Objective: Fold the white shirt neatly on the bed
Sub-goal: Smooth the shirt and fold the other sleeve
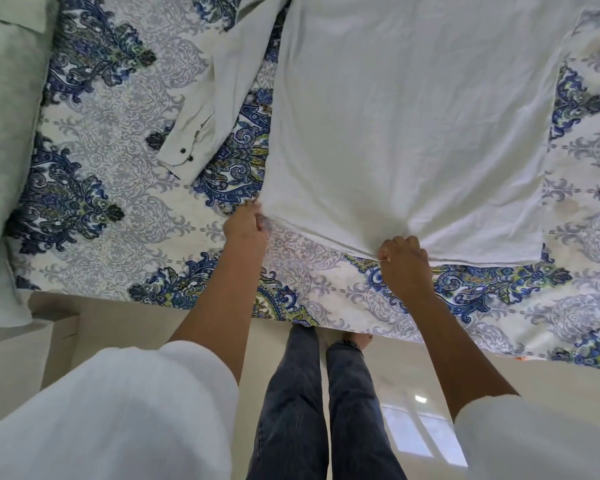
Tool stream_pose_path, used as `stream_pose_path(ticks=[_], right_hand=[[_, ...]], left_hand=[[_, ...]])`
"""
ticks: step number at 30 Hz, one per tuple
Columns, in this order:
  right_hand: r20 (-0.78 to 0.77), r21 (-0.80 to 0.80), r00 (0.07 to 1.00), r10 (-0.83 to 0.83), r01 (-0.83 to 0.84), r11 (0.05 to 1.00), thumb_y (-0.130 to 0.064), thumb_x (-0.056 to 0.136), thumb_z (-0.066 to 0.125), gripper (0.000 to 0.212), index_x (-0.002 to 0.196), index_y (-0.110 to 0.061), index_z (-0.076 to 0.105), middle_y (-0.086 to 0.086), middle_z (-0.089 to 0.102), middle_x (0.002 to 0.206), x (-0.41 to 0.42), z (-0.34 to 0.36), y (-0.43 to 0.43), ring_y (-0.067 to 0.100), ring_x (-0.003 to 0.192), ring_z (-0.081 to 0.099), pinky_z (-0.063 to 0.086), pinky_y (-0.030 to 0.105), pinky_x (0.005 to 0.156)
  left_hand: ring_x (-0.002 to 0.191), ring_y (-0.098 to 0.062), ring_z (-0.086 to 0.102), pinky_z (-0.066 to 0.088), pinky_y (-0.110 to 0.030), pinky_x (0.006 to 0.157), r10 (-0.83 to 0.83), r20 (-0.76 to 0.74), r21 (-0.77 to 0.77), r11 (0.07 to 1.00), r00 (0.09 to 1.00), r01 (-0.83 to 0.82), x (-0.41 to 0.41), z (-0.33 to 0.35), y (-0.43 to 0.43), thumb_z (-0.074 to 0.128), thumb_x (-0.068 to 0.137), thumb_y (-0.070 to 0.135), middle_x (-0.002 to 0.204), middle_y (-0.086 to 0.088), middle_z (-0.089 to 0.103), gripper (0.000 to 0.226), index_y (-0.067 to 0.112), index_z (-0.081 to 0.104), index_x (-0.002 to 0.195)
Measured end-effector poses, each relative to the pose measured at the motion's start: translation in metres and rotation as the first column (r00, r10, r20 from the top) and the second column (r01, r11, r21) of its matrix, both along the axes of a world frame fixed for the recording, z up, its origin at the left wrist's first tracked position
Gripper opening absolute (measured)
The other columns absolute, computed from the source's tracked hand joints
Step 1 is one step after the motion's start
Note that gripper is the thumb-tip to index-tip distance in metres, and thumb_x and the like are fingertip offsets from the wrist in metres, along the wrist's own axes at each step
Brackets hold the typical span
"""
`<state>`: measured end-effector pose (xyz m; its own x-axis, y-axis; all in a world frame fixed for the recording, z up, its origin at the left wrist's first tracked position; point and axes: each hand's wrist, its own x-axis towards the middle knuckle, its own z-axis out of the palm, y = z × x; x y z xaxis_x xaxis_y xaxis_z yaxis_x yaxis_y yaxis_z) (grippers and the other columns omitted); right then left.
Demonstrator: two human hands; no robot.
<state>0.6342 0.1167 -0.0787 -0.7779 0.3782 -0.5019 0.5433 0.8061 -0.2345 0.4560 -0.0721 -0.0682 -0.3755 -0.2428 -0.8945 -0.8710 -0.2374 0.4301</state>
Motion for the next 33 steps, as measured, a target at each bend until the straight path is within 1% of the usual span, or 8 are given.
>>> stream_pose_path(ticks=[6, 8, 12, 16, 20, 22, 26, 33], right_hand=[[0.069, 0.013, 0.997, 0.031, -0.032, 0.999, -0.007, 0.090, 0.044, 0.022, 0.099, -0.011, 0.064, 0.008, 0.059, 0.105, -0.005, 0.002, 0.000, 0.029, 0.107, 0.045, 0.039, 0.036, 0.084], [0.101, -0.018, 0.995, 0.021, -0.020, 1.000, -0.016, 0.091, 0.046, 0.021, 0.099, -0.010, 0.065, 0.008, 0.061, 0.104, -0.012, 0.004, 0.005, 0.029, 0.107, 0.047, 0.040, 0.036, 0.087], [0.125, -0.109, 0.992, -0.026, 0.040, 0.993, -0.026, 0.092, 0.049, 0.023, 0.101, -0.012, 0.064, 0.006, 0.063, 0.106, -0.021, 0.008, 0.009, 0.026, 0.108, 0.048, 0.040, 0.035, 0.089], [0.173, -0.125, 0.984, -0.045, 0.068, 0.990, -0.019, 0.092, 0.044, 0.024, 0.103, -0.011, 0.064, 0.007, 0.060, 0.109, -0.019, 0.011, 0.008, 0.028, 0.110, 0.046, 0.042, 0.035, 0.088], [0.212, -0.256, 0.969, -0.124, 0.177, 0.950, -0.023, 0.091, 0.051, 0.022, 0.095, -0.008, 0.067, 0.012, 0.063, 0.106, -0.023, 0.017, 0.018, 0.028, 0.105, 0.056, 0.044, 0.033, 0.086], [0.024, -0.231, 0.968, -0.250, 0.249, 0.941, -0.023, 0.092, 0.049, 0.024, 0.091, -0.006, 0.066, 0.013, 0.064, 0.100, -0.033, 0.019, 0.024, 0.030, 0.100, 0.057, 0.044, 0.033, 0.081], [-0.384, -0.018, 0.887, -0.256, 0.270, 0.963, -0.027, 0.083, 0.038, 0.042, 0.109, -0.007, 0.064, 0.015, 0.062, 0.115, -0.057, -0.002, 0.030, 0.035, 0.109, 0.055, 0.047, 0.043, 0.091], [-0.181, 0.275, 0.920, -0.347, 0.386, 0.880, -0.050, 0.097, 0.022, 0.061, 0.149, -0.018, 0.021, 0.003, 0.021, 0.156, 0.018, -0.054, 0.064, 0.021, 0.145, 0.017, 0.005, 0.040, 0.116]], left_hand=[[0.050, -0.013, 0.039, 0.035, -0.028, 0.050, -0.245, -0.151, -0.401, 0.901, 0.958, 0.167, 0.010, -0.012, -0.009, 0.058, 0.090, 0.014, 0.073, -0.006, 0.048, 0.013, 0.009, 0.050, 0.081], [0.078, -0.020, 0.049, 0.041, -0.031, 0.068, -0.592, -0.243, -0.671, 0.675, 0.768, 0.308, 0.009, -0.008, -0.007, 0.062, 0.088, 0.026, 0.096, -0.010, 0.051, 0.022, 0.007, 0.053, 0.095], [0.108, -0.032, 0.047, 0.040, -0.042, 0.085, -0.954, 0.036, -0.815, 0.144, 0.297, 0.562, -0.009, -0.018, -0.011, 0.057, 0.090, 0.033, 0.109, -0.014, 0.056, 0.032, 0.003, 0.061, 0.102], [0.094, -0.037, 0.057, 0.046, -0.044, 0.071, -0.940, 0.088, -0.776, 0.142, 0.329, 0.615, -0.019, -0.026, -0.018, 0.051, 0.093, 0.025, 0.095, -0.021, 0.063, 0.027, 0.001, 0.062, 0.088], [0.119, -0.037, 0.042, 0.041, -0.050, 0.090, -0.896, 0.253, -0.866, -0.041, 0.366, 0.498, -0.012, -0.006, 0.010, 0.049, 0.089, 0.015, 0.129, -0.022, 0.046, 0.033, -0.002, 0.050, 0.118], [0.128, -0.036, 0.035, 0.036, -0.049, 0.101, -0.964, 0.191, -0.926, -0.113, 0.186, 0.361, -0.006, 0.003, 0.037, 0.052, 0.086, 0.016, 0.137, -0.020, 0.041, 0.042, 0.000, 0.044, 0.124], [0.144, -0.031, 0.014, 0.020, -0.045, 0.117, -0.850, 0.174, -0.881, -0.360, -0.497, 0.307, 0.004, -0.023, 0.096, 0.031, 0.095, 0.028, 0.155, -0.017, 0.017, 0.058, 0.001, 0.022, 0.146], [0.146, -0.028, -0.004, 0.000, -0.042, 0.118, -0.809, 0.320, -0.849, -0.476, -0.494, 0.228, 0.006, -0.062, 0.043, 0.008, 0.093, 0.057, 0.158, -0.012, -0.003, 0.075, 0.009, -0.001, 0.150]])
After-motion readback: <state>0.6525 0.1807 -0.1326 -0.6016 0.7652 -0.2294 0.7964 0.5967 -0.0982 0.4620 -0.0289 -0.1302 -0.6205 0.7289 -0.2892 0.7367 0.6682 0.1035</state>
